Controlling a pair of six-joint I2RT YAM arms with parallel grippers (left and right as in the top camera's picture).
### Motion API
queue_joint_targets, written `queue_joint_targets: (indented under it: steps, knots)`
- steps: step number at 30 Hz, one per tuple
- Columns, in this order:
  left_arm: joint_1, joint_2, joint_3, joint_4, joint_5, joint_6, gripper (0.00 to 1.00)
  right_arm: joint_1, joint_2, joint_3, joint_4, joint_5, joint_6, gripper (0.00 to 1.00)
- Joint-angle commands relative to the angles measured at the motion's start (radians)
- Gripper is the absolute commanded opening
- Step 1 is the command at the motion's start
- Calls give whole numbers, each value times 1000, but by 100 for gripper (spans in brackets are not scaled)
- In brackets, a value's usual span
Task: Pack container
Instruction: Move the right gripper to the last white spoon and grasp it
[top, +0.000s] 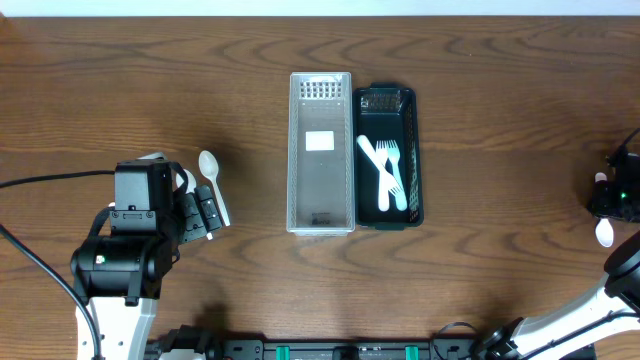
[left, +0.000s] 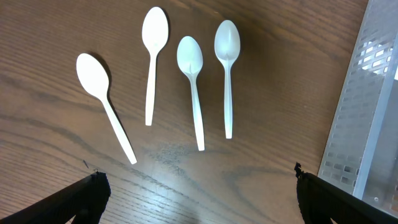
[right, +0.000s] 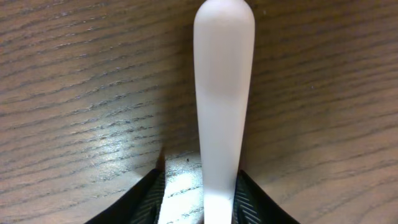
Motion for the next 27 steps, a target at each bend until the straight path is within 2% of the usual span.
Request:
queue_joint_targets:
  steps: [1,6,18,21,27]
  knots:
    - [-2,0,14,-3,0,-2,98,-12,39,-20,-2,15,20,33]
    - [-2,0,14,-3,0,-2,98,-12,39,-20,-2,15,20,21]
    - [-2,0,14,-3,0,-2,98,-11,39,-20,3,-20,21,8]
    - [-2,0,14,-3,0,-2,98,-4,37,-19,13,-21,73,1]
    - [-2,0,14,6,-1,-2,98,72,-21,8,23,-18,278,1]
